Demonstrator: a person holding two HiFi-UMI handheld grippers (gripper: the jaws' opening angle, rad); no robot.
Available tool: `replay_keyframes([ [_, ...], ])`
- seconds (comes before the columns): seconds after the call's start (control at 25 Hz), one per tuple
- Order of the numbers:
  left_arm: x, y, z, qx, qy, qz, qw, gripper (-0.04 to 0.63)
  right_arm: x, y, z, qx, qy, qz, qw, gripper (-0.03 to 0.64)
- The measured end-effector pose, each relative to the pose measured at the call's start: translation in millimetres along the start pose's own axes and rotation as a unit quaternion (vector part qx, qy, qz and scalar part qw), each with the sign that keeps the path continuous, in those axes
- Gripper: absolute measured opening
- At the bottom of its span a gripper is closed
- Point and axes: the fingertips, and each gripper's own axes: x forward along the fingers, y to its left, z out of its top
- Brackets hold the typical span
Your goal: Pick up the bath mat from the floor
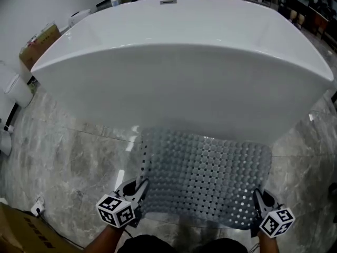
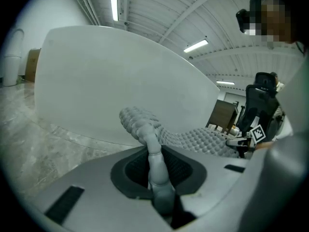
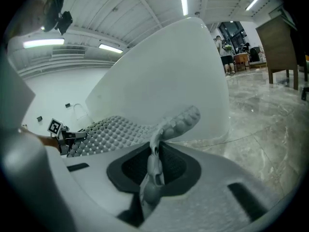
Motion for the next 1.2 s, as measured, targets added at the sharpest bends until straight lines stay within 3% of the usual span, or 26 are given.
replay_keyframes([
  [0.48, -59, -23, 78, 0.002, -0.043, 0.005, 0.9991, 0.055, -43, 42, 79, -0.014, -0.031, 0.012, 0.999, 0.048],
  [1.2, -172, -65, 210, -0.018, -0.064, 0.027, 0.9974, 0.054, -125, 132, 218, -0.025, -0.033, 0.03, 0.999, 0.046],
])
